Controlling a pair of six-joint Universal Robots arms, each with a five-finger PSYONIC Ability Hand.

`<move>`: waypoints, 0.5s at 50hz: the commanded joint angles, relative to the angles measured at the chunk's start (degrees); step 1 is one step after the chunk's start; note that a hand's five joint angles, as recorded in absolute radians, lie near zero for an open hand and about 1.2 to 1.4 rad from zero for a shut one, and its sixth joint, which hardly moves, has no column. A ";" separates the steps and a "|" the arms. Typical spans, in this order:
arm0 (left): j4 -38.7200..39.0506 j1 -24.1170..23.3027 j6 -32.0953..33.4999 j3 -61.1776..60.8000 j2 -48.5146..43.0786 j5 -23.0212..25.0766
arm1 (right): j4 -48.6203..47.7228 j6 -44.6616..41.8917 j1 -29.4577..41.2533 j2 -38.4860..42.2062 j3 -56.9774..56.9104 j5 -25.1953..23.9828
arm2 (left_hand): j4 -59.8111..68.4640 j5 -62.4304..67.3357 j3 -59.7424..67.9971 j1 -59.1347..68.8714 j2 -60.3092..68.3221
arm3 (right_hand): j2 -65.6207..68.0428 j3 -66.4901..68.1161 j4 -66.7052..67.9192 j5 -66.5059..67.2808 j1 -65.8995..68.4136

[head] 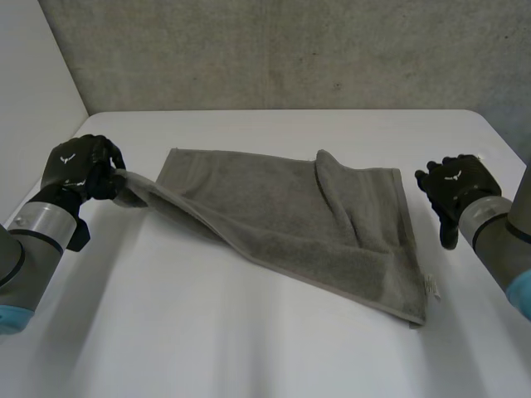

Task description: Fold the towel.

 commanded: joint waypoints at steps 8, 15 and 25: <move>0.09 -0.01 0.04 -0.72 0.21 0.00 | 4.50 12.06 0.80 -11.40 15.59 -10.62 | 1.79 5.87 2.73 6.58 2.47 | 8.45 8.12 7.42 8.61 9.08; 0.09 -0.10 0.04 -0.80 0.21 0.00 | 2.65 12.32 0.62 -12.37 22.03 -11.59 | 1.79 5.87 2.73 6.58 2.47 | 8.29 7.96 7.26 8.45 8.93; 0.09 -0.45 0.13 -0.89 0.04 0.00 | -4.72 12.59 0.71 -11.32 26.42 -11.51 | 1.79 5.87 2.73 6.58 2.47 | 8.46 8.13 7.43 8.62 9.09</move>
